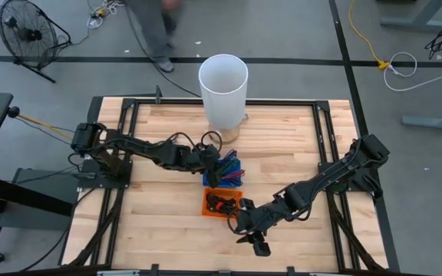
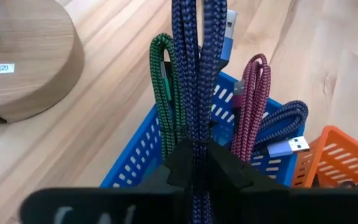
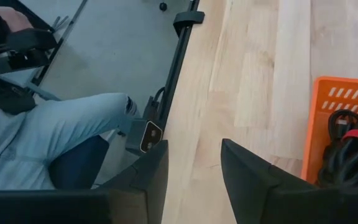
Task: Pick & Place USB Port
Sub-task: Put the blue charger cable into the blue bin, then put the black charger cable into the orange bin
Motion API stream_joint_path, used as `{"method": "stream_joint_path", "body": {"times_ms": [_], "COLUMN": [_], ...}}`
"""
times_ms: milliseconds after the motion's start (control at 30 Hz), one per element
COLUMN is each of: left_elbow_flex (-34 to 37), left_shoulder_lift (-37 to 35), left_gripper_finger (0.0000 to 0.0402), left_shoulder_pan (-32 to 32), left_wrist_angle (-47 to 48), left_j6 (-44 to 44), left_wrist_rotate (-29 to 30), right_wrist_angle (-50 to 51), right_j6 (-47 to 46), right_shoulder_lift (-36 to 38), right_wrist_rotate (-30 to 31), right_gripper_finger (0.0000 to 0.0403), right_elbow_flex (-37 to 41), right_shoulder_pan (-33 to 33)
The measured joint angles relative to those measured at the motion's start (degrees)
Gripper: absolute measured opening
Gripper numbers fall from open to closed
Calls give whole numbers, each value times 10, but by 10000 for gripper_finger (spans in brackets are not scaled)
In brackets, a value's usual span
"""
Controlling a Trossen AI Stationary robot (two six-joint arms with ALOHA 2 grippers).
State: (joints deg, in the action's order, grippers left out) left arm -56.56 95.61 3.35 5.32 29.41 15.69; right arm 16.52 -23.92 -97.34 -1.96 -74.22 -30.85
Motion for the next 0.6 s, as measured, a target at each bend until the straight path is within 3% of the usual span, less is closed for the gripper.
{"method": "stream_joint_path", "body": {"times_ms": [300, 600], "left_elbow_flex": [0, 0], "left_shoulder_lift": [0, -27], "left_gripper_finger": [118, 117], "left_shoulder_pan": [0, 1], "left_wrist_angle": [5, 32], "left_j6": [26, -76], "left_wrist_rotate": [0, 1], "right_wrist_angle": [12, 18], "right_j6": [0, 4], "right_shoulder_lift": [0, 0], "right_wrist_rotate": [0, 0], "right_gripper_finger": [146, 146], "right_elbow_flex": [0, 0], "right_shoulder_pan": [0, 0]}}
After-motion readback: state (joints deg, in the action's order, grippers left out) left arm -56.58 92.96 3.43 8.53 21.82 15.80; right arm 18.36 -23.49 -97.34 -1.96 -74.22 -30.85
